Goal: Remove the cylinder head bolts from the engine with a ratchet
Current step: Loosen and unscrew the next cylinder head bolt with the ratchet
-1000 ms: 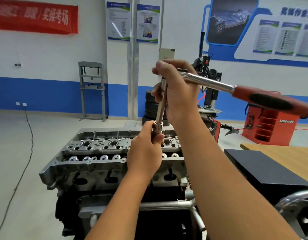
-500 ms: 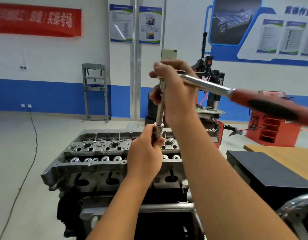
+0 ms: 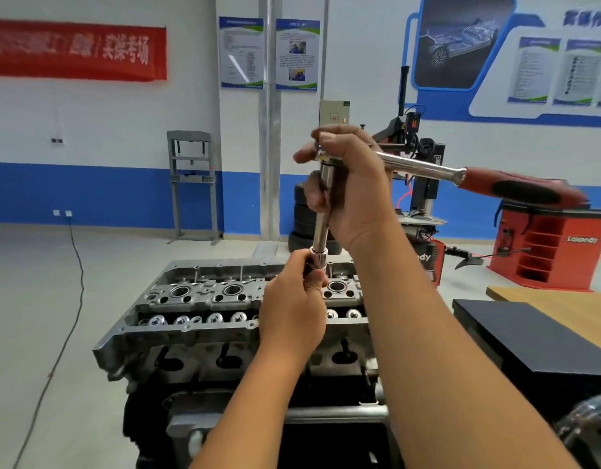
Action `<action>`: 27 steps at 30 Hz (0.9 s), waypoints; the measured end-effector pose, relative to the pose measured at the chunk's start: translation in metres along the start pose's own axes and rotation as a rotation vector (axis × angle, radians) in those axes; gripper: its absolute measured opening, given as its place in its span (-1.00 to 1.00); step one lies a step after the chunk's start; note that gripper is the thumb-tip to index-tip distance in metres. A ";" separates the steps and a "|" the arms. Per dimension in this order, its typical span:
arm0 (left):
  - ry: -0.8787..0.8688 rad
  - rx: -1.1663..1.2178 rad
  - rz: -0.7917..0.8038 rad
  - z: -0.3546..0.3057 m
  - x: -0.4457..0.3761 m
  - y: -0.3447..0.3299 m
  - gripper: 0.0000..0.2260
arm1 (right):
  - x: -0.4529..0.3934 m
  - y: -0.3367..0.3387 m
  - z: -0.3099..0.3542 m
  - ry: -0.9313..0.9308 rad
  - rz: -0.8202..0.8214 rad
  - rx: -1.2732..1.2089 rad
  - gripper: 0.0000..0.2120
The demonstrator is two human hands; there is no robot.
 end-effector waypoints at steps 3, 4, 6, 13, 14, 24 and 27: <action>-0.004 -0.049 -0.040 0.001 -0.001 0.000 -0.74 | 0.005 0.001 0.005 0.307 -0.174 0.200 -0.94; -0.011 -0.029 -0.025 -0.001 0.000 -0.001 -0.75 | 0.007 -0.001 0.006 0.384 -0.206 0.279 -0.94; -0.015 0.030 0.023 -0.005 0.000 0.002 -0.76 | 0.006 -0.010 0.005 0.408 -0.122 0.315 -0.96; -0.076 0.162 0.059 -0.014 -0.014 0.007 -0.76 | -0.013 -0.019 -0.016 -0.244 0.382 -0.246 -0.85; -0.068 0.188 0.039 -0.013 -0.015 0.005 -0.69 | -0.015 -0.016 -0.016 -0.258 0.368 -0.292 -0.87; -0.073 0.246 0.002 -0.002 -0.010 -0.005 -0.84 | -0.008 -0.004 -0.005 0.098 0.079 0.055 -0.89; -0.013 0.326 0.186 0.003 -0.014 -0.007 -0.81 | -0.004 -0.009 -0.009 -0.156 0.182 -0.053 -0.83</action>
Point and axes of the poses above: each hand's wrist, its own x-axis away from the middle knuckle, its own y-axis out of the back of the hand, z = x × y, the point moved 6 cm from there along -x, towards the middle knuckle, and after that the axes turned 11 degrees about -z, right-handed, at the moved point
